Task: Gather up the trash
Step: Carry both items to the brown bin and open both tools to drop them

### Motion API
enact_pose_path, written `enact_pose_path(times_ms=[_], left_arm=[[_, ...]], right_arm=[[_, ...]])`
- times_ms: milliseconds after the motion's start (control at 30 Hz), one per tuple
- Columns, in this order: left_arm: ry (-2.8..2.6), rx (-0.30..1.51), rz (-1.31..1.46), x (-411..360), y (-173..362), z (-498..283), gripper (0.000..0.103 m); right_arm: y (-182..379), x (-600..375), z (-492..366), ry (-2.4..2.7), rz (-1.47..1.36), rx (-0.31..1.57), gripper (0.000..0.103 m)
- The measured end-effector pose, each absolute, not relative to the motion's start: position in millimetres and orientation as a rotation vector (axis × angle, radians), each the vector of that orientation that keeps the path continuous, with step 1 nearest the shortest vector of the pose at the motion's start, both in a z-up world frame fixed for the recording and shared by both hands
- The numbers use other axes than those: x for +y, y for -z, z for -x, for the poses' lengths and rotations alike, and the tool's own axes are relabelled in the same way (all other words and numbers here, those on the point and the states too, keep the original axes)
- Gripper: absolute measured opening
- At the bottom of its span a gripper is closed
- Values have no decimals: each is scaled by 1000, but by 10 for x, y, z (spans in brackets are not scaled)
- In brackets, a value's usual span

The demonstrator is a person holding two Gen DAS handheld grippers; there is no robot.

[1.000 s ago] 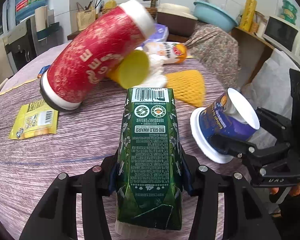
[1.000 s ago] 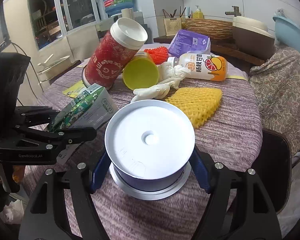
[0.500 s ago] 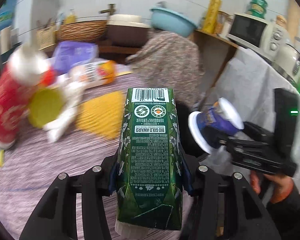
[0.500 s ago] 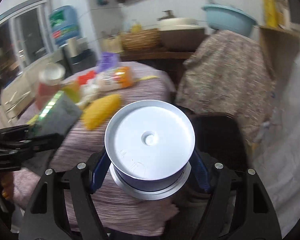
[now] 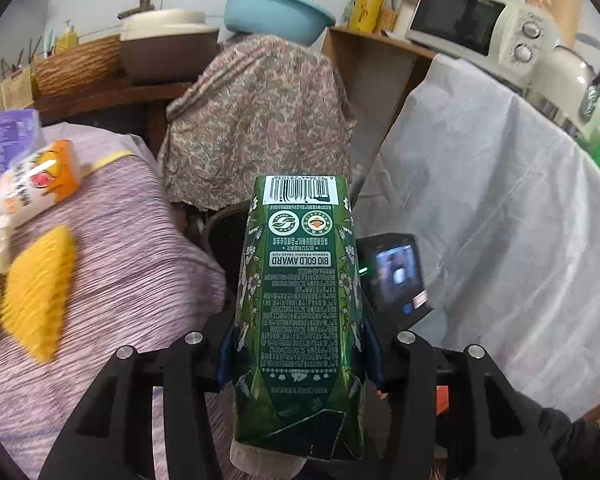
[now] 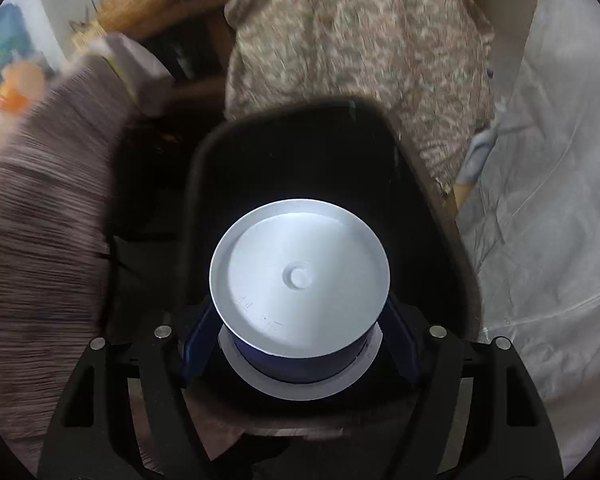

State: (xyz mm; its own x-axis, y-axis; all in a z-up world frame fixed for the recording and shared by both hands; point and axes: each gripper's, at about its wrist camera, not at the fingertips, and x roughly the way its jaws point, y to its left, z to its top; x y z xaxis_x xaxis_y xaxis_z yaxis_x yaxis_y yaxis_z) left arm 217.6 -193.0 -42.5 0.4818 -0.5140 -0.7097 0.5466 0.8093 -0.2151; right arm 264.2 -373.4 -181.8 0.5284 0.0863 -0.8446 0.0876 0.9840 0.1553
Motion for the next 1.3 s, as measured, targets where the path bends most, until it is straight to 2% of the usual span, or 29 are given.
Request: enact_pose_path(times_ms=[167, 367, 400, 667, 1000, 1300], left_arm=[[626, 916, -48, -2247, 617, -2469, 49], [613, 954, -31, -2378, 734, -2634, 49], [608, 961, -34, -2401, 761, -2653, 49], [593, 994, -51, -2524, 880, -2801, 49], [629, 1074, -82, -2783, 1067, -2968, 49], [668, 1105, -143, -3014, 1216, -2982, 50]], right_arm=[[2184, -3799, -2837, 7, -195, 1088, 73], [2284, -3879, -2847, 15, -204, 1107, 74], [2288, -3891, -2852, 15, -208, 1108, 77], [2069, -3928, -2704, 2, -224, 1035, 78], [1652, -4142, -2095, 109, -226, 951, 78], [1566, -4336, -1631, 194, -247, 905, 78]])
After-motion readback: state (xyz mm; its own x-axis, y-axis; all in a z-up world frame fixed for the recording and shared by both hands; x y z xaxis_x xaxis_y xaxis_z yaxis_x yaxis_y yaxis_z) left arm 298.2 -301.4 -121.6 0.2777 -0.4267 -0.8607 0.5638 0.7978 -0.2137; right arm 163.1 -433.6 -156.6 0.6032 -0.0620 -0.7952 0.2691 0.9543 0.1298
